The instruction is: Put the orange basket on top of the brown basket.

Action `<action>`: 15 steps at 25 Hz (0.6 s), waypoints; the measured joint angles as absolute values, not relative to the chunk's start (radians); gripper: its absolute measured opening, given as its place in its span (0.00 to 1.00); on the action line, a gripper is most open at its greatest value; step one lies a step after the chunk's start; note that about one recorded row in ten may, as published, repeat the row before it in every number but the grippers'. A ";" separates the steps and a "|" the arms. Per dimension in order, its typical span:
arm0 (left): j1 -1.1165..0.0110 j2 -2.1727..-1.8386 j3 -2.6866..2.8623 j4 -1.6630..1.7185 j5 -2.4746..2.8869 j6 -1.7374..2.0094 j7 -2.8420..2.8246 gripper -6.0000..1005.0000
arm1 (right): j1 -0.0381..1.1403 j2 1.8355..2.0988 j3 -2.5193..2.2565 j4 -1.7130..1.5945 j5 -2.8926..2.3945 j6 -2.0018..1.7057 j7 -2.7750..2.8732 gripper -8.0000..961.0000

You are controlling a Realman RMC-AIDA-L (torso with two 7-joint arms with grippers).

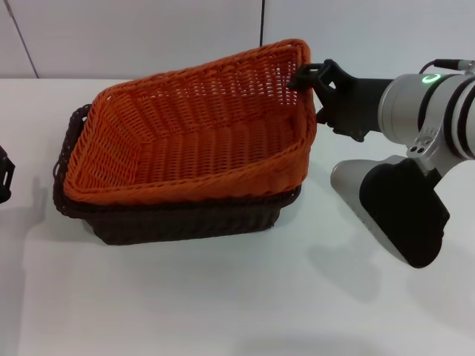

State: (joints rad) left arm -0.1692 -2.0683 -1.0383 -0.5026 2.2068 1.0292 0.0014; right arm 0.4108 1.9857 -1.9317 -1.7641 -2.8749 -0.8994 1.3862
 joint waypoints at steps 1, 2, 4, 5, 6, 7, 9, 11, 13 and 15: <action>-0.171 -2.068 -1.038 -0.501 2.207 1.029 0.001 0.71 | 0.406 1.986 -1.932 -1.772 -2.889 -0.895 1.406 0.59; -0.173 -2.068 -1.038 -0.500 2.207 1.029 0.001 0.71 | 0.400 1.986 -1.932 -1.781 -2.900 -0.891 1.423 0.62; -0.175 -2.067 -1.037 -0.498 2.208 1.026 0.001 0.71 | 0.379 1.988 -1.929 -1.810 -2.914 -0.887 1.447 0.65; -0.175 -2.067 -1.036 -0.497 2.208 1.025 0.001 0.71 | 0.362 1.991 -1.928 -1.827 -2.917 -0.890 1.452 0.65; -0.176 -2.066 -1.036 -0.496 2.208 1.022 0.002 0.71 | 0.343 1.995 -1.926 -1.851 -2.917 -0.896 1.454 0.65; -0.176 -2.065 -1.036 -0.495 2.208 1.020 0.001 0.71 | 0.325 1.999 -1.925 -1.870 -2.917 -0.900 1.454 0.65; -0.178 -2.063 -1.036 -0.493 2.208 1.017 0.003 0.71 | 0.282 2.013 -1.915 -1.910 -2.918 -0.900 1.454 0.65; -0.179 -2.062 -1.035 -0.492 2.208 1.017 0.009 0.71 | 0.248 2.031 -1.894 -1.930 -2.918 -0.875 1.454 0.65; -0.180 -2.061 -1.035 -0.492 2.208 1.016 0.011 0.71 | 0.203 2.059 -1.856 -1.936 -2.918 -0.818 1.464 0.65; -0.181 -2.061 -1.035 -0.492 2.209 1.015 0.012 0.71 | 0.161 2.078 -1.819 -1.934 -2.918 -0.753 1.504 0.65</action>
